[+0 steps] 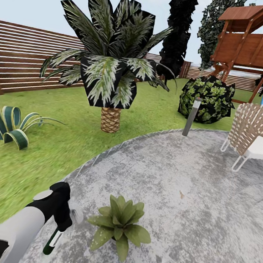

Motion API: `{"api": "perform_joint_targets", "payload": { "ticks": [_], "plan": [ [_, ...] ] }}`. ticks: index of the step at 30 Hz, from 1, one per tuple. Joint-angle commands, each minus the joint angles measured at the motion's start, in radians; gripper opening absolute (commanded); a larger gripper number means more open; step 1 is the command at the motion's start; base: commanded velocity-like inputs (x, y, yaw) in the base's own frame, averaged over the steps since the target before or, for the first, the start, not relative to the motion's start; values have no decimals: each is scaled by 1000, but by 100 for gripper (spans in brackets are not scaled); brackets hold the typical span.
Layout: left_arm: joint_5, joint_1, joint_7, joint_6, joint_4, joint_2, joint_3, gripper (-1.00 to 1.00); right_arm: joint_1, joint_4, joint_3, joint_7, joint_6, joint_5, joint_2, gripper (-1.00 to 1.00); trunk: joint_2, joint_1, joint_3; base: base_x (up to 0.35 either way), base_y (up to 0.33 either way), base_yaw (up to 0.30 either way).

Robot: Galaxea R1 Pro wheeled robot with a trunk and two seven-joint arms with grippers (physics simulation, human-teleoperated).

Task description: Pick up the pesticide atomizer in the garden and spray insectifuge to fully cover both potted plants in the garden.

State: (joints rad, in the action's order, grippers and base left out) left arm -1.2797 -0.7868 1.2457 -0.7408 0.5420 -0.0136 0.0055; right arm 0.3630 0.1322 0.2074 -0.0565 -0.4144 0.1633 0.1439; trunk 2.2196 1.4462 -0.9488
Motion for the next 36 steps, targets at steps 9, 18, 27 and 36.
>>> {"api": "perform_joint_targets", "payload": {
  "ticks": [9, 18, 27, 36],
  "plan": [
    [38, 95, -84, -3, -10, 5, 1, -100, 1, 0, 9, -3, -3, 9, -1, 100, 0, 0, -1, 79, 17, 0],
    [151, 90, -108, -6, 65, 36, -4, -100, 1, 0, 9, -3, -3, 9, -1, 100, 0, 0, -1, 0, 0, 0],
    [152, 91, -113, 1, 56, -52, -1, -100, 1, -7, 9, -3, -3, 8, -1, 100, 0, 0, -1, 0, 0, 0],
    [171, 71, -80, 23, 70, -10, -5, -100, 1, -16, 10, -3, -3, 9, -3, 100, 0, 0, -1, 0, 0, -4]
  ]
}}
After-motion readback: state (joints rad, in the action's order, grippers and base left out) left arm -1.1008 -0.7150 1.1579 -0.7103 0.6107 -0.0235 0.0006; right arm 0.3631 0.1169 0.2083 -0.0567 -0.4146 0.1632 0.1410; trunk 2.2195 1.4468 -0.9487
